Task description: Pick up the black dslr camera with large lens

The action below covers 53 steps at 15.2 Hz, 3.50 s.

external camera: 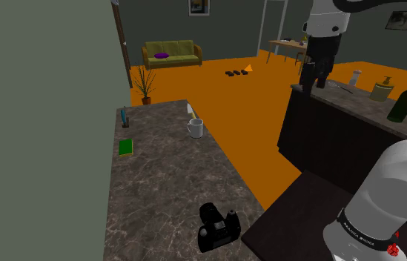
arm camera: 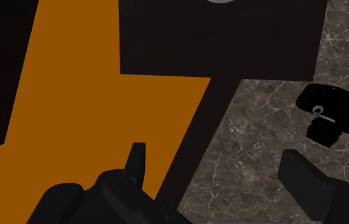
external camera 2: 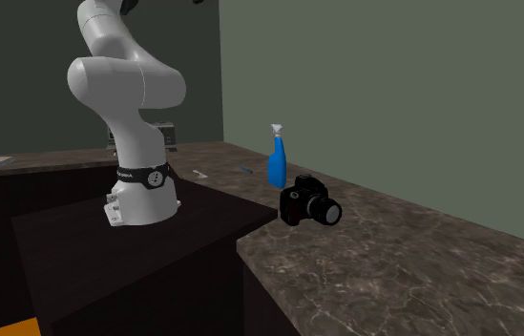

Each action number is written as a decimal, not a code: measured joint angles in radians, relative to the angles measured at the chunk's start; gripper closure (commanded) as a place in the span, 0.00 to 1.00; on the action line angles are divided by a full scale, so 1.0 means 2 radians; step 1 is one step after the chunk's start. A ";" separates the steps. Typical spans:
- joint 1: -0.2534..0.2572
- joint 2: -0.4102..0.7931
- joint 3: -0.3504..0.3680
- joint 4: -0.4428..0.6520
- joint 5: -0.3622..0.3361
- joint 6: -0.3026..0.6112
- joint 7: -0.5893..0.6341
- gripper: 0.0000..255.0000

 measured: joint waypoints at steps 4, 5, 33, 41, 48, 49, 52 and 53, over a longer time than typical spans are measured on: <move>0.004 -0.010 0.017 -0.029 0.013 0.023 0.024 0.00; 0.006 -0.016 0.025 -0.043 0.019 0.033 0.035 0.00; 0.006 0.246 0.381 -0.163 0.096 0.475 0.442 0.00; -0.059 0.447 0.457 -0.091 -0.153 0.533 0.686 0.00; -0.032 0.515 0.419 -0.080 -0.256 0.550 0.766 1.00; -0.031 0.516 0.418 -0.080 -0.259 0.551 0.768 1.00; -0.030 0.517 0.417 -0.079 -0.261 0.551 0.770 1.00; -0.030 0.517 0.416 -0.079 -0.261 0.552 0.770 1.00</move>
